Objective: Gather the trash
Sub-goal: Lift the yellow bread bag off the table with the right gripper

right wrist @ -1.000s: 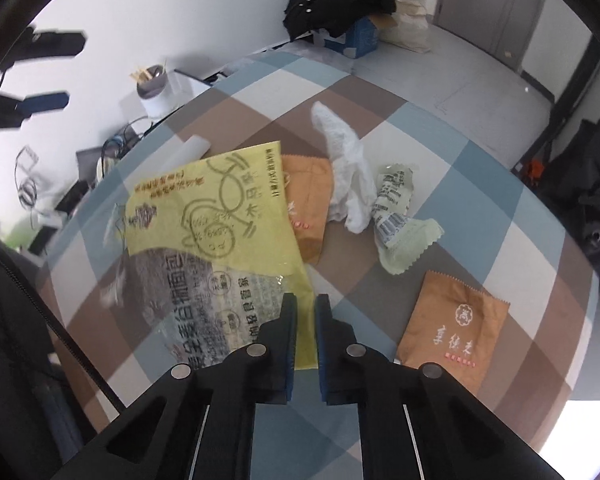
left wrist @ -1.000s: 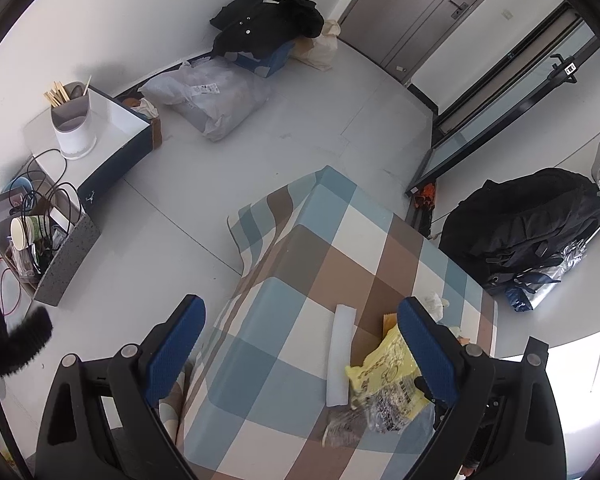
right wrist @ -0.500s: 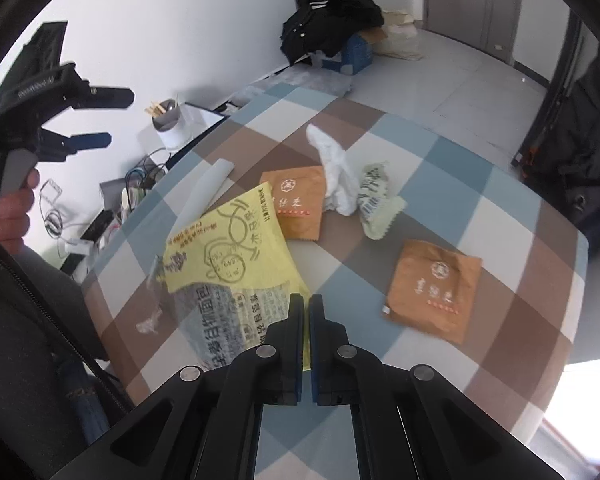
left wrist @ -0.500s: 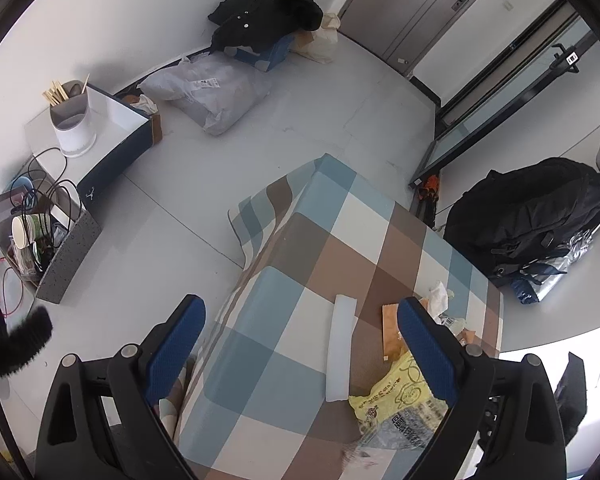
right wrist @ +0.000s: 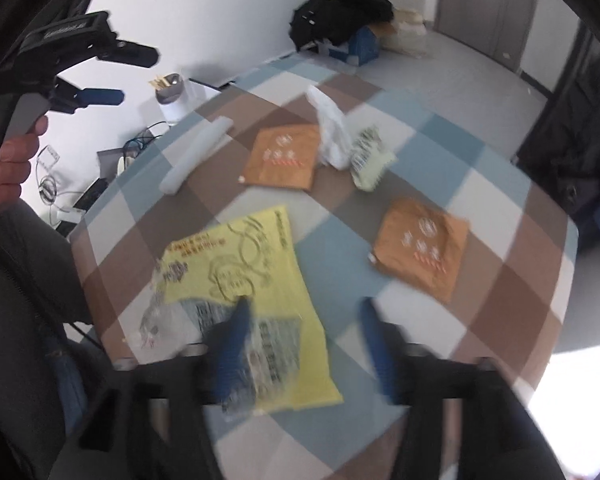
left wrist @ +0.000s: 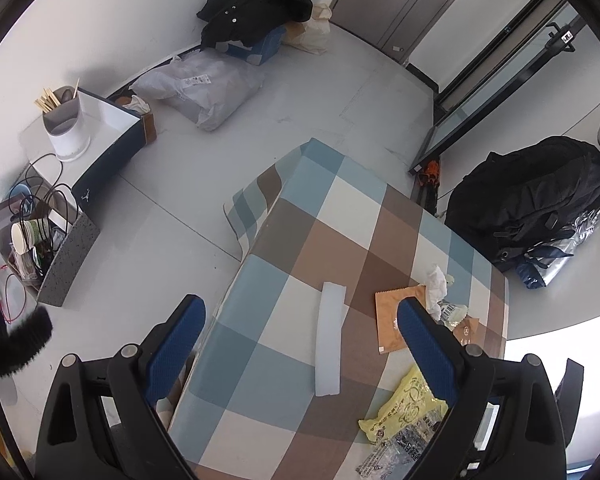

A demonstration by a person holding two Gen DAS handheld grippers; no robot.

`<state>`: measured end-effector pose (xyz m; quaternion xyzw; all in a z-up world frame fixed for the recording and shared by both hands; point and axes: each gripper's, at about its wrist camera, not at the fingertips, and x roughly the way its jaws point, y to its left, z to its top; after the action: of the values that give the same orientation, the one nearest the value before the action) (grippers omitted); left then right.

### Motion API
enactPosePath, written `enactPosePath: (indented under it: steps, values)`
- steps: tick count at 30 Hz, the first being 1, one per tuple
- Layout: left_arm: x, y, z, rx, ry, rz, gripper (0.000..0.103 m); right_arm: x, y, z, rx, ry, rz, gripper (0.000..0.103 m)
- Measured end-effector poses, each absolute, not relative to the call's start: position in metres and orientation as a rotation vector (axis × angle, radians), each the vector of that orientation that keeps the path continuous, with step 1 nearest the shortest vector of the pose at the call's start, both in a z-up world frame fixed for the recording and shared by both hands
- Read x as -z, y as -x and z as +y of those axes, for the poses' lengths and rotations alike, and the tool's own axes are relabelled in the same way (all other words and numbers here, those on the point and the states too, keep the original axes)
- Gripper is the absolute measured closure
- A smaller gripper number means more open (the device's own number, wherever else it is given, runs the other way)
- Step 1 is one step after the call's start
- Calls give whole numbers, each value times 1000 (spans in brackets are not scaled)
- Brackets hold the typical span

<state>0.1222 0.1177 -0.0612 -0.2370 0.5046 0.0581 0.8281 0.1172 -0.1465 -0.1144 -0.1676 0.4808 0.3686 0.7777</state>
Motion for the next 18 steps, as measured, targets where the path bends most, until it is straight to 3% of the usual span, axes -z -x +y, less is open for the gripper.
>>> enactPosePath:
  steps: [5,8,10,11,18]
  values:
    - [65,-125,125,-144,526,1079,8,128,-112,-101,-898,438,1081,30]
    - [66,-126,131,-155,537,1080,8,141,-105,-79,-906,561,1098,22]
    - [66,-127,133,-159,539,1078,8,145,-103,-73,-911,577,1101,9]
    - [67,-127,134,-161,537,1078,8,146,-101,-70,-916,586,1104,8]
    - [73,-131,137,-165,547,1102,8,152,-85,-56,-914,650,1070,10]
